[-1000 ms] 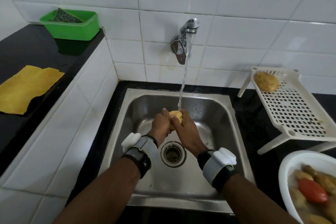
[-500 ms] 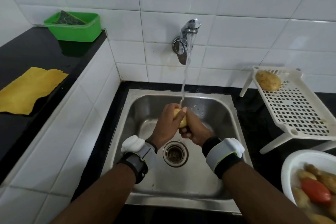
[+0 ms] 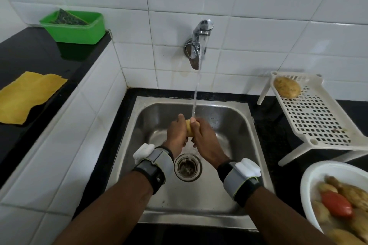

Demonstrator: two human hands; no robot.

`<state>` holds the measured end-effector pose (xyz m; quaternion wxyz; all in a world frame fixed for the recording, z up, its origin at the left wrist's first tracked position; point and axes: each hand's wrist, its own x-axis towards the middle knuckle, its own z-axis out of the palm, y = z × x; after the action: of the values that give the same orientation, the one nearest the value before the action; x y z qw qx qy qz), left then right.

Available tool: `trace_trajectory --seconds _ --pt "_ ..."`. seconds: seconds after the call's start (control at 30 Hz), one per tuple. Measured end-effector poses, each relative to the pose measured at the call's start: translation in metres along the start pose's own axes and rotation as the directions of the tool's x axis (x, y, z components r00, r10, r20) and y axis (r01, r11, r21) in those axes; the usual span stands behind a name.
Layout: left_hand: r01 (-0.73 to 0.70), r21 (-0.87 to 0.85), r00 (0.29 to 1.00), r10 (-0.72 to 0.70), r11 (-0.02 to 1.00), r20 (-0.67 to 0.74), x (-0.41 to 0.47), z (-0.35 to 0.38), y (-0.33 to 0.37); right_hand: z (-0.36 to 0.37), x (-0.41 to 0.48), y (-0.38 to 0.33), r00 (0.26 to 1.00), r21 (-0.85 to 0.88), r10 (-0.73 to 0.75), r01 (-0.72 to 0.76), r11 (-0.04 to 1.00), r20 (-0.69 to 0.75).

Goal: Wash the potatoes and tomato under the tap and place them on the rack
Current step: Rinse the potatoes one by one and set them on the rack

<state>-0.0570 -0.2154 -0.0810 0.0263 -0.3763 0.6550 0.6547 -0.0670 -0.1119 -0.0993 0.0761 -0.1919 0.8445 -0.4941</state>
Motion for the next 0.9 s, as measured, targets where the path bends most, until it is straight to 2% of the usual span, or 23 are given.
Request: trace_trajectory --seconds 0.07,0.17,0.23,0.3,0.37,0.5,0.63,0.77,0.83,0.9 --pt "-0.169 0.042 0.985 0.168 0.985 0.035 -0.01 -0.001 0.001 -0.003 0.003 -0.006 0.998 0.075 0.063 -0.063 0.995 0.002" --pt "-0.466 0.171 0.884 0.454 0.868 0.108 -0.02 -0.007 -0.002 -0.009 0.013 -0.009 0.976 0.237 0.209 -0.217 0.947 0.059" --pt "-0.576 0.284 0.816 0.561 0.766 0.141 -0.016 -0.01 -0.008 -0.013 0.018 -0.007 0.949 0.29 0.292 -0.314 0.904 0.116" --pt "-0.617 0.326 0.783 0.598 0.716 0.169 -0.012 -0.012 -0.012 -0.015 0.022 -0.008 0.93 0.289 0.345 -0.368 0.884 0.128" --pt "-0.597 0.315 0.8 0.578 0.738 0.162 -0.014 -0.012 -0.01 -0.012 0.022 -0.011 0.946 0.228 0.311 -0.323 0.919 0.088" --pt "-0.462 0.239 0.886 0.456 0.854 0.085 -0.006 -0.01 -0.008 -0.004 0.014 -0.015 0.985 0.141 0.17 -0.167 0.976 -0.005" --pt "-0.32 0.087 0.947 0.317 0.943 0.042 0.002 -0.007 -0.005 -0.001 0.002 -0.012 0.999 0.102 0.014 -0.017 0.995 0.03" --pt "-0.07 0.02 0.995 0.068 0.997 0.078 -0.002 -0.013 -0.002 0.001 -0.004 -0.002 0.993 -0.015 -0.091 0.093 0.996 0.076" --pt "-0.045 0.039 0.995 0.041 0.998 0.089 -0.006 -0.014 -0.004 -0.001 -0.003 -0.002 0.993 -0.051 -0.08 0.085 0.995 0.09" --pt "-0.111 0.07 0.991 0.105 0.991 0.085 -0.012 -0.014 -0.007 -0.005 0.001 -0.002 0.996 -0.095 -0.061 0.067 0.993 0.065"
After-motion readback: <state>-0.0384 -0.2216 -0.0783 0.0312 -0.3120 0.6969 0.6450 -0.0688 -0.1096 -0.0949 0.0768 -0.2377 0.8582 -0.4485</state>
